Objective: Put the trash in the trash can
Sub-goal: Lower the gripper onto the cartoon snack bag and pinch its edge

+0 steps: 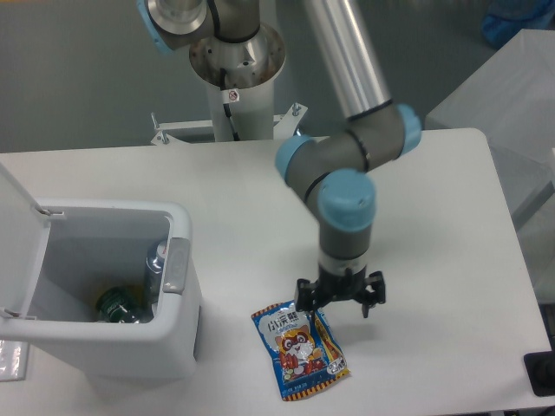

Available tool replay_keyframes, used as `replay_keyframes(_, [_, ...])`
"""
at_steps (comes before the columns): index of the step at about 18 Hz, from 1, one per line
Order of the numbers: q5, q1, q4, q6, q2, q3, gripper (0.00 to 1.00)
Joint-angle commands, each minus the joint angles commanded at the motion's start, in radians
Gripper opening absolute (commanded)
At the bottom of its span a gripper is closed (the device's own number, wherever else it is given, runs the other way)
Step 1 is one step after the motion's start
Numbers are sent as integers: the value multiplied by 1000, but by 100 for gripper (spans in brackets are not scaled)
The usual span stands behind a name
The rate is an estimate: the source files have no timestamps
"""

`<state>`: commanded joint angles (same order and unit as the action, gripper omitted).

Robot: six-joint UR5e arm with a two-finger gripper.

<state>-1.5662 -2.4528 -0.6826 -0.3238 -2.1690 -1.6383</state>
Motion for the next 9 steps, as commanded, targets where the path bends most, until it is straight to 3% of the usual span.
replay_keyframes(8, [0, 28, 2, 40, -20, -3, 100])
replay_keyframes(9, [2, 28, 2, 35, -20, -8, 91])
